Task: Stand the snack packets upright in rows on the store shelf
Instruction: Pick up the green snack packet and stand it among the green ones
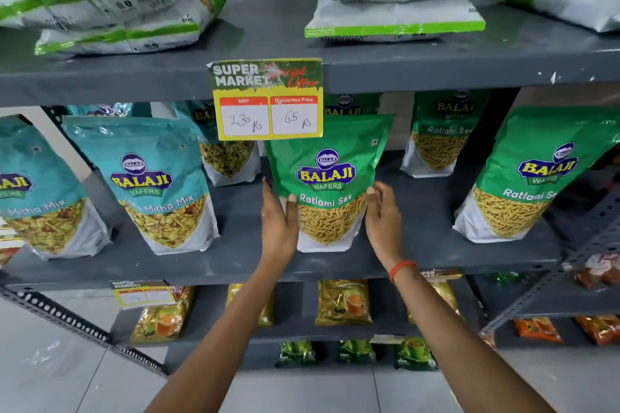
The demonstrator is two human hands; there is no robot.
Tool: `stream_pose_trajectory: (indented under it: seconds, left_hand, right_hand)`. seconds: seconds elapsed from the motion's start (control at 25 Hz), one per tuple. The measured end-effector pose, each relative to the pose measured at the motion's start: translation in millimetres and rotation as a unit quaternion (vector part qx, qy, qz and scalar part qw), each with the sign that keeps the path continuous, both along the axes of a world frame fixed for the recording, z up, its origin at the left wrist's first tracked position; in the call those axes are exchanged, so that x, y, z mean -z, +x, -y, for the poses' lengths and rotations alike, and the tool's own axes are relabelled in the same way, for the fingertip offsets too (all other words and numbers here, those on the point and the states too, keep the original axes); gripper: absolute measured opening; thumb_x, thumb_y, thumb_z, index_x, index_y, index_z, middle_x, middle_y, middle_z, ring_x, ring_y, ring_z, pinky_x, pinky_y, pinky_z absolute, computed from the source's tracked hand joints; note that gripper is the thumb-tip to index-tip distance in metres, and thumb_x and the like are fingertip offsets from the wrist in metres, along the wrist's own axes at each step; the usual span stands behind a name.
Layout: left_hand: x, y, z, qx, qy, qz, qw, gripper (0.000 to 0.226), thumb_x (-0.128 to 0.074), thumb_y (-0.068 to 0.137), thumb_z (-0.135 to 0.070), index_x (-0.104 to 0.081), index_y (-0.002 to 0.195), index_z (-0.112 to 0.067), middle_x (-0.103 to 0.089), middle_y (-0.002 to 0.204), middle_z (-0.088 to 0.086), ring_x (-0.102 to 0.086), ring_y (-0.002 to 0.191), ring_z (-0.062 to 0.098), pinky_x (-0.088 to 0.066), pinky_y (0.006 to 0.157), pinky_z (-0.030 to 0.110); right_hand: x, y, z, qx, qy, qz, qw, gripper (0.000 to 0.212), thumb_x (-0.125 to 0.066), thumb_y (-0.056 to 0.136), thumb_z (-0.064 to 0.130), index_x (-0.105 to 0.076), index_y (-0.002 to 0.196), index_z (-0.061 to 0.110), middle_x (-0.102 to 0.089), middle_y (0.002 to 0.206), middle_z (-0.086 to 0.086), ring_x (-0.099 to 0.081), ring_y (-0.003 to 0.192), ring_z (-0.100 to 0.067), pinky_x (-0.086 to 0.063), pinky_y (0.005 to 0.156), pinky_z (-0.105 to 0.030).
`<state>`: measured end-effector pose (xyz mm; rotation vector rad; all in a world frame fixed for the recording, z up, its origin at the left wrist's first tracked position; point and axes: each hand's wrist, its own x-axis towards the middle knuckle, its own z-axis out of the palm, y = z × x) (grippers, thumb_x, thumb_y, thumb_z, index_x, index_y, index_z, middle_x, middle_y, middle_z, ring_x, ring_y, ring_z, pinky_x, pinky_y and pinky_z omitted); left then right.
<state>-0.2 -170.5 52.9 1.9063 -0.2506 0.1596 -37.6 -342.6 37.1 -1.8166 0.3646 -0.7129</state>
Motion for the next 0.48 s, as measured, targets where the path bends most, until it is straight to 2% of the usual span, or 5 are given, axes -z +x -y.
stream_pose_trajectory:
  seconds: [0.04,0.12,0.2,0.28,0.48]
  left_hand:
    - [-1,-12,7,-0.017,0.029,0.048,0.998,0.06,-0.04,0.097,-0.03,-0.012,0.147,-0.01,-0.025,0.155,0.009,-0.026,0.142,0.025,-0.028,0.114,0.035]
    - [-4,-36,27,-0.022,0.094,0.156,0.983,0.066,-0.041,0.097,-0.025,-0.003,0.148,-0.006,0.0,0.158,0.006,-0.004,0.147,0.018,-0.006,0.12,0.029]
    - [-10,-54,54,0.017,0.125,0.229,0.965,0.063,-0.042,0.097,-0.016,-0.006,0.147,-0.002,0.0,0.156,0.005,-0.002,0.147,0.017,-0.006,0.121,0.032]
    - [-15,-65,86,0.038,0.135,0.264,0.954,0.059,-0.04,0.097,-0.012,-0.01,0.146,-0.002,-0.003,0.154,0.006,-0.004,0.146,0.015,-0.013,0.12,0.038]
    - [-19,-85,177,0.065,0.09,0.255,0.96,0.058,-0.039,0.097,-0.02,-0.01,0.147,-0.015,-0.007,0.154,-0.004,-0.006,0.144,0.004,-0.018,0.119,0.032]
  right_hand:
    - [-4,-3,-3,0.026,-0.033,0.018,0.999,0.029,-0.041,0.099,0.022,-0.05,0.123,0.007,-0.063,0.113,-0.004,-0.057,0.108,-0.022,-0.045,0.089,-0.014]
    - [-14,-9,-5,0.075,-0.108,0.085,0.988,0.034,-0.042,0.099,0.017,-0.045,0.129,0.003,-0.053,0.132,-0.014,-0.046,0.125,-0.023,-0.035,0.105,-0.023]
    - [-23,-16,3,0.094,-0.162,0.149,0.971,0.032,-0.042,0.098,0.013,-0.047,0.127,0.001,-0.049,0.135,-0.017,-0.042,0.128,-0.022,-0.029,0.11,-0.02]
    - [-32,-25,19,0.099,-0.185,0.194,0.958,0.03,-0.041,0.098,0.013,-0.048,0.125,0.003,-0.049,0.133,-0.018,-0.041,0.128,-0.022,-0.032,0.11,-0.025]
    - [-36,-61,97,0.125,-0.236,0.246,0.932,0.033,-0.044,0.096,0.014,-0.042,0.129,0.007,-0.043,0.136,-0.024,-0.037,0.132,-0.025,-0.031,0.112,-0.033]
